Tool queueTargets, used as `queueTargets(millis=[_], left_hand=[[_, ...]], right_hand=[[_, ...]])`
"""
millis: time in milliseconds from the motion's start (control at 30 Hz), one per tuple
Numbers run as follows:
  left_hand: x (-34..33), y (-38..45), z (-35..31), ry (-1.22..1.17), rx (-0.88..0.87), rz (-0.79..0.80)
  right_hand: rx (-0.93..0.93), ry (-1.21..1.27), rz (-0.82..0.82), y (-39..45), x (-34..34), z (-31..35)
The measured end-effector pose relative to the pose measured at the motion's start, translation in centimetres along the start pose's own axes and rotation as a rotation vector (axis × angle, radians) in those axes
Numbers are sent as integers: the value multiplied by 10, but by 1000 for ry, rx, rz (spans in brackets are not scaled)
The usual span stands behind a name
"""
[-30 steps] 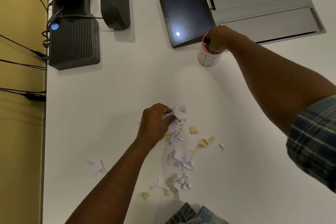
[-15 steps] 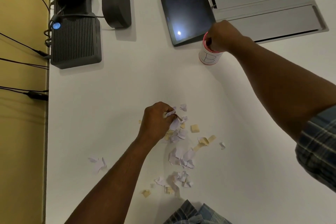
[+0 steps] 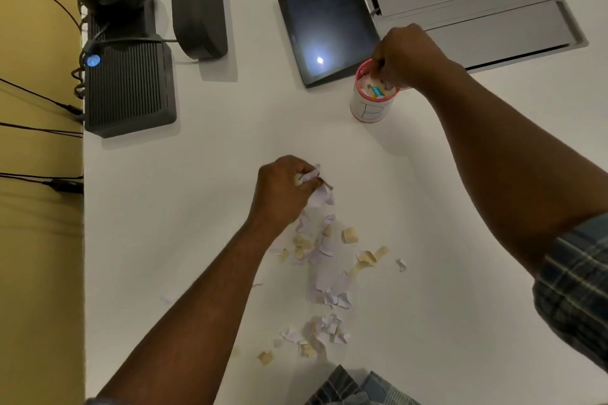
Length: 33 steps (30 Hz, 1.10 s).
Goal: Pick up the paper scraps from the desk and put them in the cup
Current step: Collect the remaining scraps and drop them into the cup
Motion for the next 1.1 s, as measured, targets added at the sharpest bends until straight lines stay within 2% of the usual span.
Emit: queueTargets(millis=[100, 233, 300, 433, 567, 633, 733, 900, 1100], left_hand=[[-5, 27, -19, 2, -16, 24], [-21, 67, -52, 5, -62, 8], [-32, 89, -70, 35, -126, -15], [-64, 138, -91, 142, -171, 5], [-96, 176, -92, 405, -222, 122], [-108, 185, -90, 523, -228, 207], [-123, 190, -85, 629, -221, 316], [-134, 194, -81, 745, -239, 396], [-116, 200, -105, 732, -226, 549]], right_hand=[[-36, 152, -167, -22, 4, -11], [-252, 423, -428, -61, -15, -23], [-357, 537, -412, -84, -46, -23], [-451, 586, -234, -126, -126, -15], [-334, 424, -75, -161, -176, 2], [-254, 420, -108, -172, -187, 8], [-237, 462, -141, -182, -198, 12], [-236, 366, -164, -184, -206, 20], [-241, 315, -203, -184, -209, 22]])
Point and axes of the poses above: each hand's wrist, its own y-axis towards the middle knuckle, its own x-axis out of the back of the hand, z = x × y, the point moved 3 cm from there along y, towards the middle knuckle, and after that the axes turned 13 degrees about -y, right-handed, at the moved point
